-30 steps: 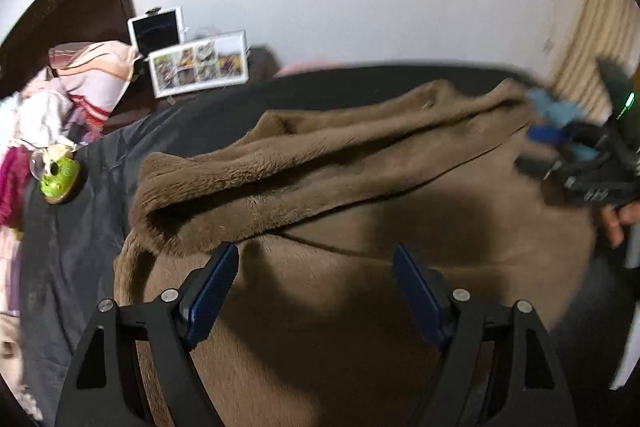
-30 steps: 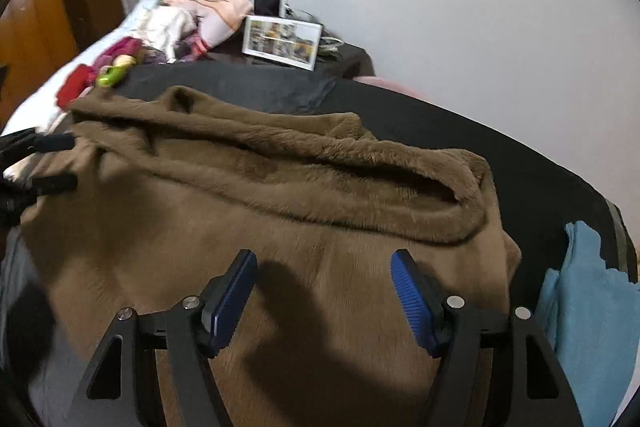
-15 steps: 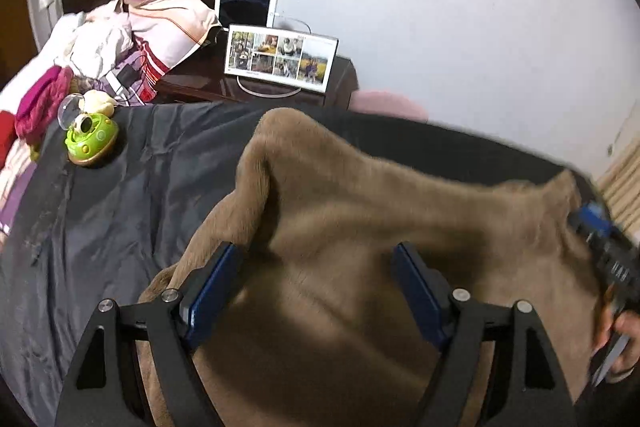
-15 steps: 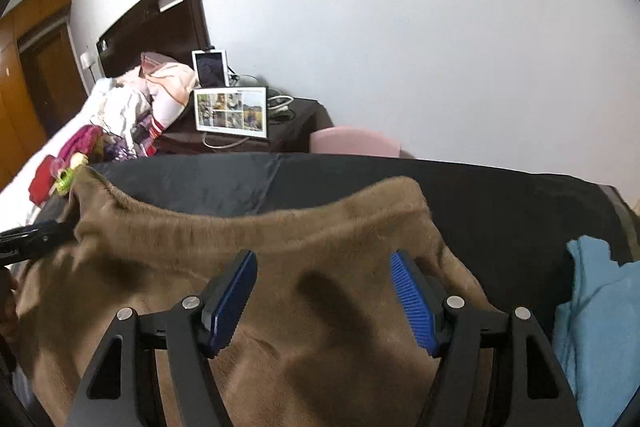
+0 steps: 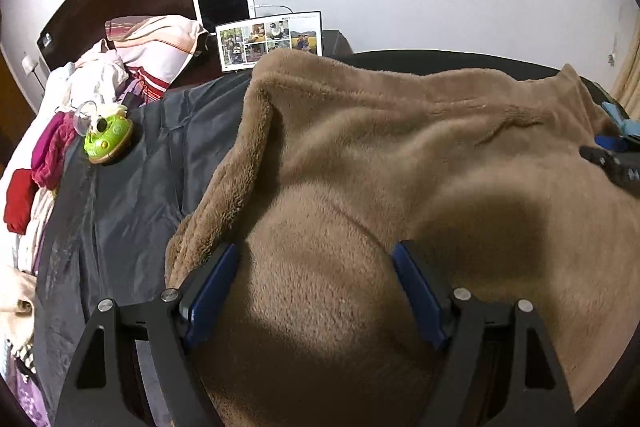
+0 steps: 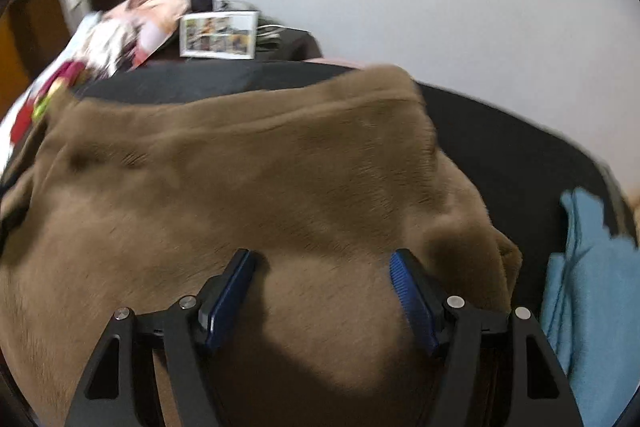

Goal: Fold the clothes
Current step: 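Press both open grippers on the folded sweatshirt to flatten it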

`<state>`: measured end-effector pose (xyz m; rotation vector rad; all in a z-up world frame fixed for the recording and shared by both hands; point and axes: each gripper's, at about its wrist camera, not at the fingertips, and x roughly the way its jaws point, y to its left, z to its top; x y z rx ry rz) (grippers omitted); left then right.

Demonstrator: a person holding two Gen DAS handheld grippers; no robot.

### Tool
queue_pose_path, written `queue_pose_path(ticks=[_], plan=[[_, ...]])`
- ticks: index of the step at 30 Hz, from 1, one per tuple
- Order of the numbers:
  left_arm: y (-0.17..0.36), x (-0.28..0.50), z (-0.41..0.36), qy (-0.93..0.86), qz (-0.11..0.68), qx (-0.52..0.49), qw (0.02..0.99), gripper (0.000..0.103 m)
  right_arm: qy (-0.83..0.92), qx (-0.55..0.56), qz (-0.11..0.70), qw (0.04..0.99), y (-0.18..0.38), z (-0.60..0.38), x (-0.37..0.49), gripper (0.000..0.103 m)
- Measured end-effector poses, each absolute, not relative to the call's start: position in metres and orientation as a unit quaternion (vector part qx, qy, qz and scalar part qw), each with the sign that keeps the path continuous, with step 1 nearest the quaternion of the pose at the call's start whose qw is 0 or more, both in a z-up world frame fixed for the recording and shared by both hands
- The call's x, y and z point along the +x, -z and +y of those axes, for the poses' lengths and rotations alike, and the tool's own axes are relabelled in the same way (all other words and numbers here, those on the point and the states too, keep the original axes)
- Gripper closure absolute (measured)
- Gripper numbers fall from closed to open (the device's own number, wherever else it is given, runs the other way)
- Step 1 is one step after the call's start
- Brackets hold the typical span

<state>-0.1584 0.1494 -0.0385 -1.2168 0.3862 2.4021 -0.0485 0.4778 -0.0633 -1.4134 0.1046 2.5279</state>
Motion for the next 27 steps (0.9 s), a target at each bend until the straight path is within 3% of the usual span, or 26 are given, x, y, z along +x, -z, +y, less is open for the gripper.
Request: queue_pose_path(ticks=[11, 20, 24, 27], plan=[[0.040, -0.155, 0.147, -0.864, 0.120, -0.444, 0.205, 0.019, -0.870, -0.477, 0.004, 0.121, 0.060, 0.472, -0.045, 0.028], [0.005, -0.177, 0.192, -0.855, 0.106, -0.461, 0.212, 0.017, -0.880, -0.462, 0.045, 0.099, 0.019, 0.457, -0.080, 0.027], [0.016, -0.207, 0.207, -0.849, 0.101, -0.484, 0.184, 0.017, -0.871, -0.479, 0.074, 0.083, 0.030, 0.458, -0.103, 0.027], [0.033, -0.231, 0.203, -0.845, 0.090, -0.505, 0.149, 0.017, -0.865, -0.489, 0.052, 0.102, 0.047, 0.459, -0.119, 0.027]])
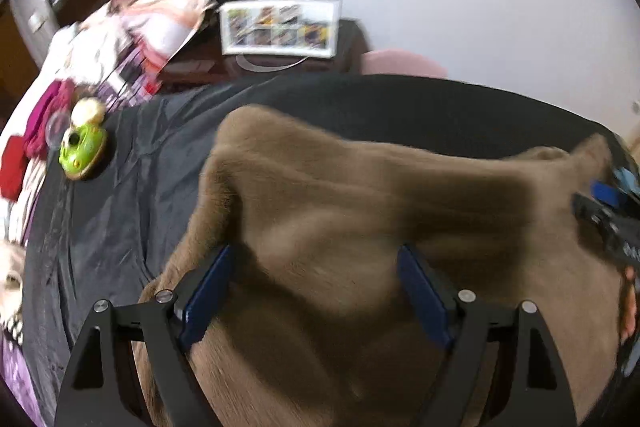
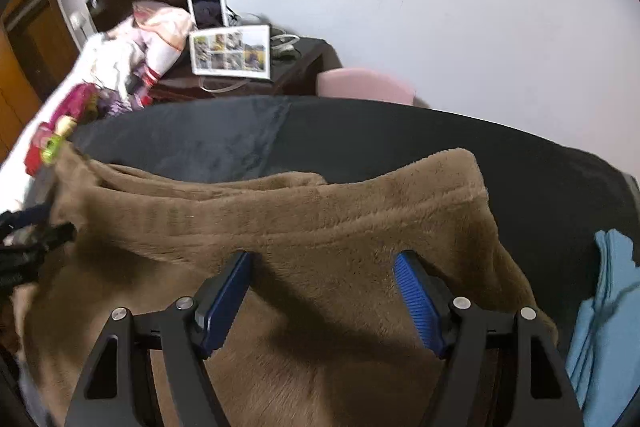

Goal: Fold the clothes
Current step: 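Press both open grippers on the folded sweatshirt to flatten it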

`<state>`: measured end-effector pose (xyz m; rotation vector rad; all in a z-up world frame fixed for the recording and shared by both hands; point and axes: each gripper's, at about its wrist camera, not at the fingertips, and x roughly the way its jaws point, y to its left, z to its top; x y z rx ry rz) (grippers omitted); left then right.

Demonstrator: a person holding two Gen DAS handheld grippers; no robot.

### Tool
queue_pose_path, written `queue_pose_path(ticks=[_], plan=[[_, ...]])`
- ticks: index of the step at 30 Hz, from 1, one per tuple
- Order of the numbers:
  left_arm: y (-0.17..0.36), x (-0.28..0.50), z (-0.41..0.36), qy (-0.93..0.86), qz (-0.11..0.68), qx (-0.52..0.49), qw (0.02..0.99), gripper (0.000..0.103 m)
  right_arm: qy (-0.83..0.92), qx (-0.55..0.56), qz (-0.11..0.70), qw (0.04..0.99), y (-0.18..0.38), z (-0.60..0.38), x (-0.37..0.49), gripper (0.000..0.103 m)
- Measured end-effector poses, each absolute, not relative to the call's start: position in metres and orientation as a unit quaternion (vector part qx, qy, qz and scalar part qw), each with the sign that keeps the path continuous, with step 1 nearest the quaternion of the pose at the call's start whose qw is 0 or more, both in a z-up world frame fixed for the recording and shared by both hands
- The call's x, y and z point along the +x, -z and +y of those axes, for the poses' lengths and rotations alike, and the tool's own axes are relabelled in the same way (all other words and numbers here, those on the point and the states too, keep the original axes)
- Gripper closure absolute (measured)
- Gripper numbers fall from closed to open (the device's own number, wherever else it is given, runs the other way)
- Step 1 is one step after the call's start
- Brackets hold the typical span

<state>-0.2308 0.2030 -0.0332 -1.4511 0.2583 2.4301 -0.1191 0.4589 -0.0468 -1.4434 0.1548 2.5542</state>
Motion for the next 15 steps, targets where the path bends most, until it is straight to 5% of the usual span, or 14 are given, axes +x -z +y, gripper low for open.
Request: queue_pose_path(ticks=[15], plan=[[0.043, -0.220, 0.186, -0.855, 0.085, -0.488, 0.155, 0.012, -0.883, -0.444, 0.107, 0.110, 0.027, 0.484, -0.087, 0.022]])
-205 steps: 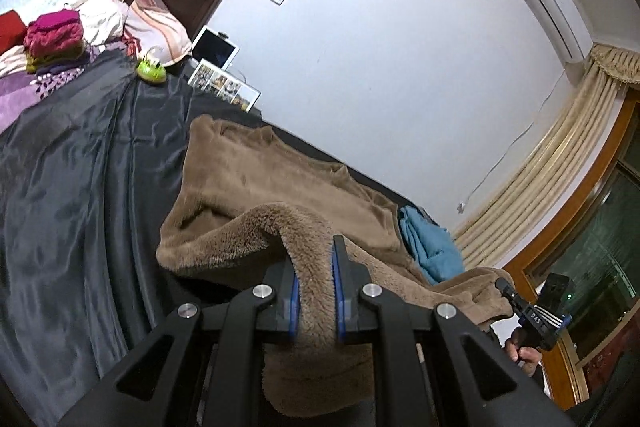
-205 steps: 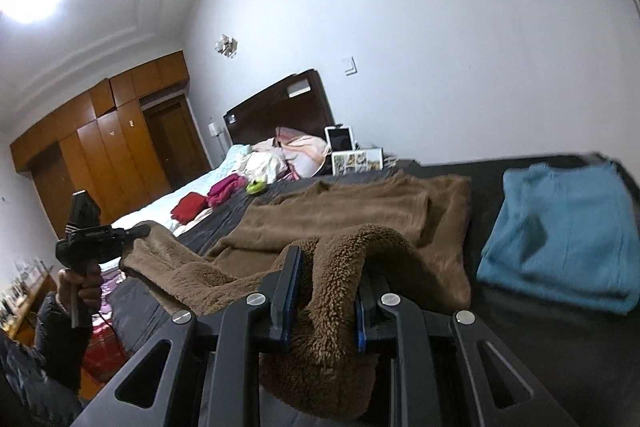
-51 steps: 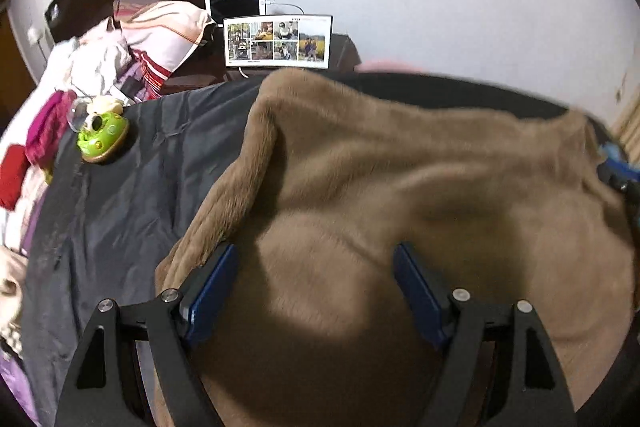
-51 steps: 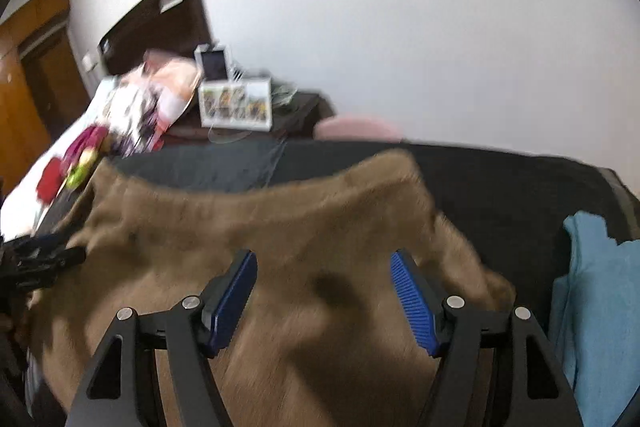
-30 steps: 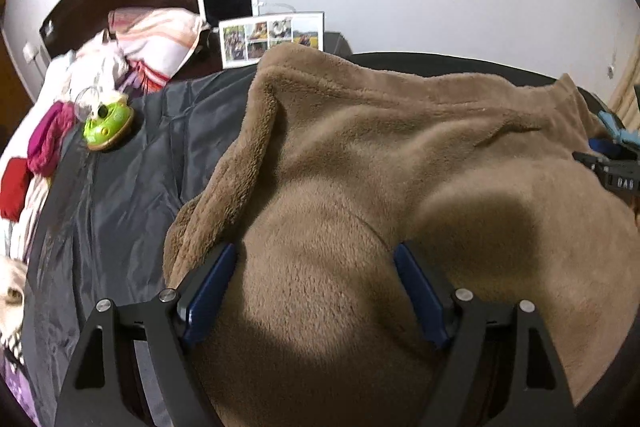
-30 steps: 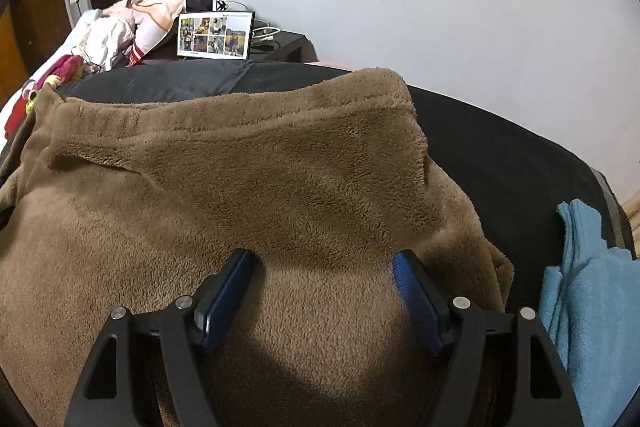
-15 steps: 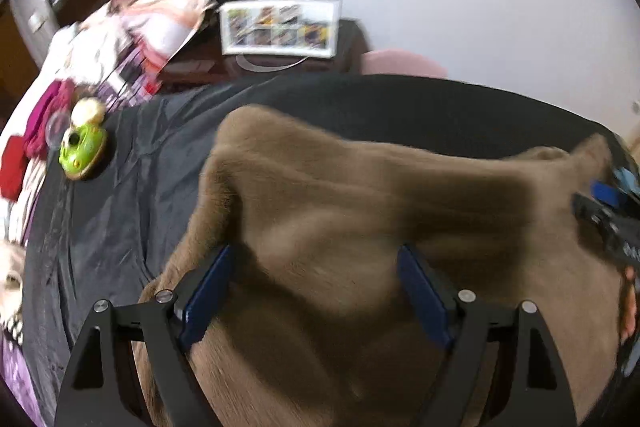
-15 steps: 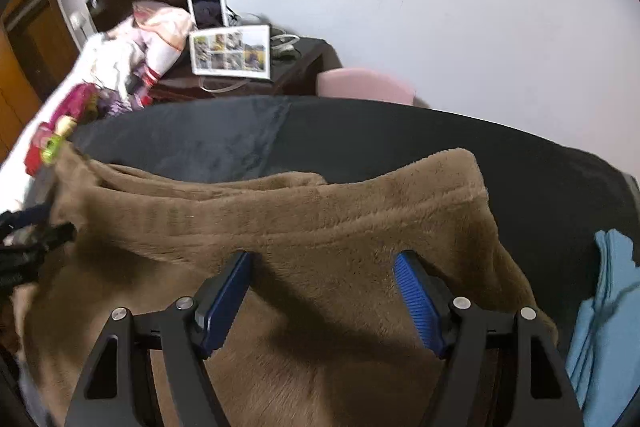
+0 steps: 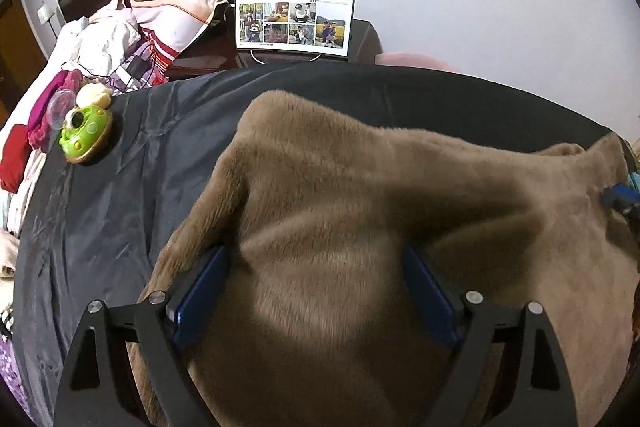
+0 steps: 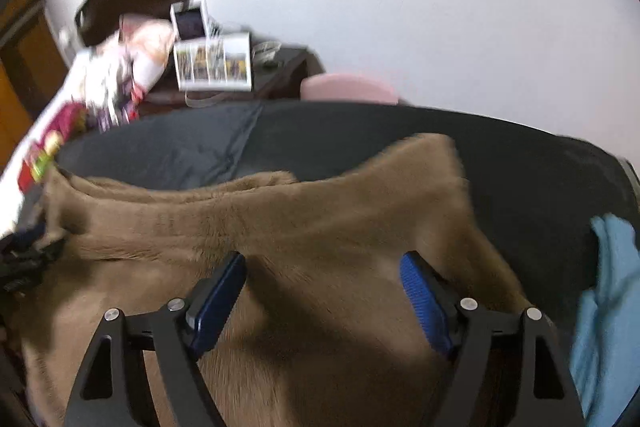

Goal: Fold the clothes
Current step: 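Press both open grippers on the folded sweatshirt to flatten it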

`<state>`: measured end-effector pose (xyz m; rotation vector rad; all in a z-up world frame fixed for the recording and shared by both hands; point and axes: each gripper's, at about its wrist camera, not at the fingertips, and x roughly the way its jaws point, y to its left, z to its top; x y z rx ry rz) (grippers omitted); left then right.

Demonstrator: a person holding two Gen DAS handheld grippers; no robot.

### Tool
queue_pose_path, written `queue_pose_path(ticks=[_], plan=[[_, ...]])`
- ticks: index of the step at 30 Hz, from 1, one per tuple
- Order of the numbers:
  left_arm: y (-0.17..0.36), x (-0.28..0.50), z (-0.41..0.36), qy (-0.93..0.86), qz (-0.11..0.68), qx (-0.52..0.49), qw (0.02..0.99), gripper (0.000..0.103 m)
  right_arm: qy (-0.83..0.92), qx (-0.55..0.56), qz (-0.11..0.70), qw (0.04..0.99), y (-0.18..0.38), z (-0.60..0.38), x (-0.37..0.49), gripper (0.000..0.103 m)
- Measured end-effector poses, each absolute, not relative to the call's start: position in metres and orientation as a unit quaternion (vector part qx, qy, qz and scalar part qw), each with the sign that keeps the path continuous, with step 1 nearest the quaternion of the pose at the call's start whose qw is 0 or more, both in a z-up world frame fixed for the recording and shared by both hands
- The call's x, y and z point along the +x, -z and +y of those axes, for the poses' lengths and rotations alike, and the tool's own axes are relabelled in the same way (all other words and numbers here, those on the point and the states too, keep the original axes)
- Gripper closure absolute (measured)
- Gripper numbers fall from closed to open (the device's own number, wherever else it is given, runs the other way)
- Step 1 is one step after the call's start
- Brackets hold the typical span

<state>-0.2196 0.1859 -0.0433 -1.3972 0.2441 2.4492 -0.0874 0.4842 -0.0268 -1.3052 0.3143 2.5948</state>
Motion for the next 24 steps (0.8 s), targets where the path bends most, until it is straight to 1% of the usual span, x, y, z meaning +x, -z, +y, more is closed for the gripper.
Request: queue_pose_path(ticks=[3, 7, 12, 14, 16, 18, 21, 24], plan=[[0.032, -0.198, 0.180, -0.858, 0.086, -0.477, 0.169, 0.012, -0.897, -0.414, 0.117, 0.101, 0.001, 0.492, -0.042, 0.022], [0.024, -0.160, 0.177, -0.861, 0.102, -0.458, 0.197, 0.012, -0.905, -0.411, 0.082, 0.075, -0.007, 0.477, 0.014, 0.022], [0.022, -0.113, 0.179, -0.863, 0.134, -0.435, 0.220, 0.012, -0.907, -0.419, 0.024, 0.022, 0.007, 0.439, 0.056, 0.022], [0.025, -0.103, 0.180, -0.865, 0.148, -0.428, 0.214, 0.012, -0.898, -0.439, 0.009, 0.038, 0.024, 0.432, 0.059, 0.022], [0.030, -0.099, 0.177, -0.865, 0.152, -0.430, 0.210, 0.012, -0.888, -0.456, 0.028, 0.049, 0.040, 0.437, 0.057, 0.022], [0.036, -0.097, 0.173, -0.866, 0.145, -0.430, 0.211, 0.010, -0.888, -0.455, 0.054, 0.045, 0.051, 0.444, 0.057, 0.018], [0.041, -0.095, 0.170, -0.871, 0.140, -0.422, 0.209, 0.007, -0.888, -0.452, 0.065, 0.049, 0.050, 0.447, 0.058, 0.017], [0.039, -0.094, 0.172, -0.871, 0.144, -0.425, 0.198, 0.007, -0.886, -0.452, 0.085, 0.054, 0.043, 0.451, 0.064, 0.017]])
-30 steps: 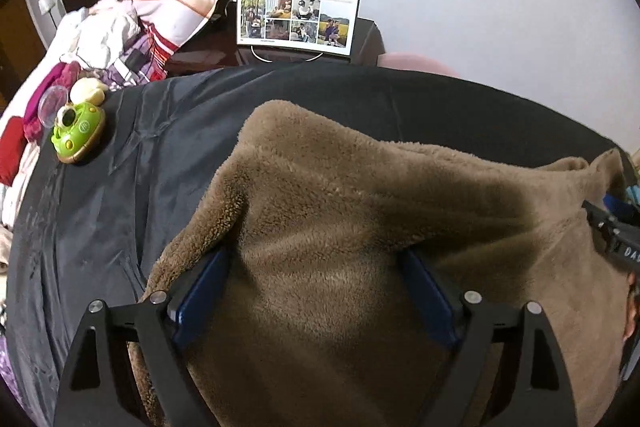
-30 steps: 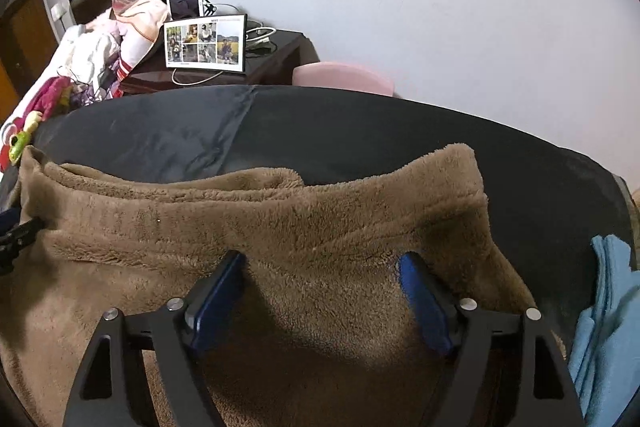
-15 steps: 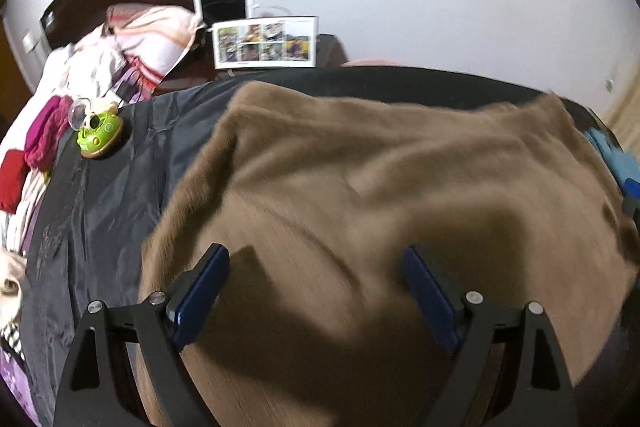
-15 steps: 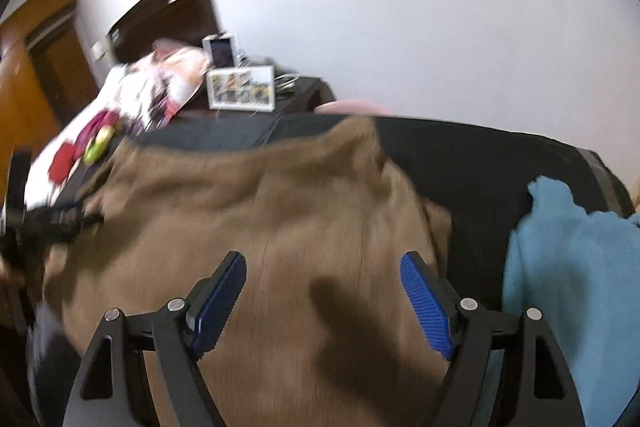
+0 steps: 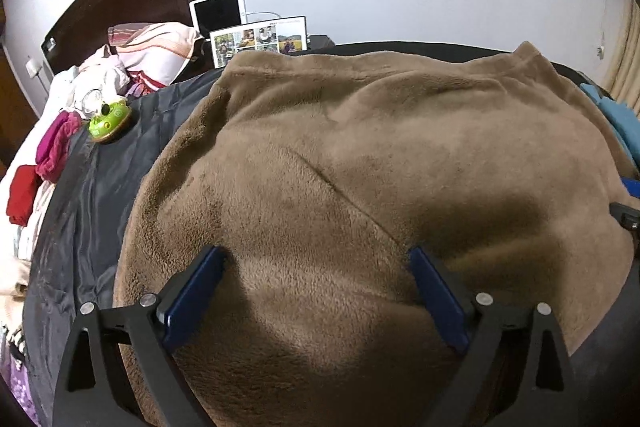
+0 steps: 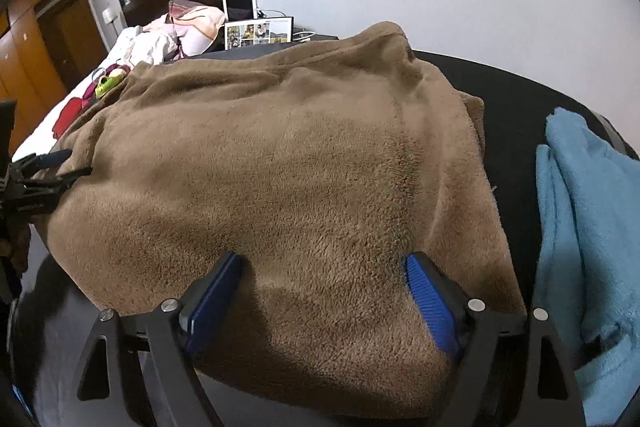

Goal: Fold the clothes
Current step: 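Grasp the folded edge of the sweatshirt with the right gripper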

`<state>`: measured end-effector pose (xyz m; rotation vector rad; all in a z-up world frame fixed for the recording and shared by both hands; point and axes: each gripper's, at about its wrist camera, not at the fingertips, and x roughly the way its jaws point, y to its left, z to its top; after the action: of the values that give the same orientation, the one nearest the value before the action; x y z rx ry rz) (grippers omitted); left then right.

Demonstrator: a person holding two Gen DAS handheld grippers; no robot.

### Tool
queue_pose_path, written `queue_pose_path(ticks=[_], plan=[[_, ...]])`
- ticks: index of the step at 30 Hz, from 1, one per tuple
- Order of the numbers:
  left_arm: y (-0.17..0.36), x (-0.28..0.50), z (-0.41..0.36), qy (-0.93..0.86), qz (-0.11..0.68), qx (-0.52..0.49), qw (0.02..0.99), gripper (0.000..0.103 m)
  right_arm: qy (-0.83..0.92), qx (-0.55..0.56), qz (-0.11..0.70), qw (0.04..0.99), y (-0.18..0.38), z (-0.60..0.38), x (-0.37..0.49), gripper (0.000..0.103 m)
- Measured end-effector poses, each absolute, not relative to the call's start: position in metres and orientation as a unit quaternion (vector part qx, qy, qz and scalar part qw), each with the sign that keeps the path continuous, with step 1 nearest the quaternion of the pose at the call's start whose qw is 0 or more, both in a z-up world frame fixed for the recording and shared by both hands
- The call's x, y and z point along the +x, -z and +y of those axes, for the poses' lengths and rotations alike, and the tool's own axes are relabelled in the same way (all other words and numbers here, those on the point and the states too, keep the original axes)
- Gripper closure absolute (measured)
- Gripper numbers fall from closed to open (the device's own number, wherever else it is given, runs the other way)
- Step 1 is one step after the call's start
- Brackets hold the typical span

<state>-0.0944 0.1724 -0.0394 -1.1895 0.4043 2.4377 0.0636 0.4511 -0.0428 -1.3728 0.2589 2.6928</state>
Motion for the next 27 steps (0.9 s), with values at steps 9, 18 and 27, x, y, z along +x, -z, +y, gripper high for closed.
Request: queue_pose_path(ticks=[9, 18, 27], plan=[[0.014, -0.071, 0.168, -0.879, 0.102, -0.414, 0.215, 0.006, -0.877, -0.408, 0.243, 0.067, 0.022, 0.491, 0.135, 0.017], [0.006, -0.052, 0.191, -0.874, 0.090, -0.388, 0.277, 0.003, -0.837, -0.384, 0.380, 0.085, 0.043, 0.506, 0.163, 0.017], [0.023, -0.062, 0.181, -0.866, 0.067, -0.408, 0.280, 0.002, -0.835, -0.351, 0.408, 0.113, 0.056, 0.502, 0.130, 0.017]])
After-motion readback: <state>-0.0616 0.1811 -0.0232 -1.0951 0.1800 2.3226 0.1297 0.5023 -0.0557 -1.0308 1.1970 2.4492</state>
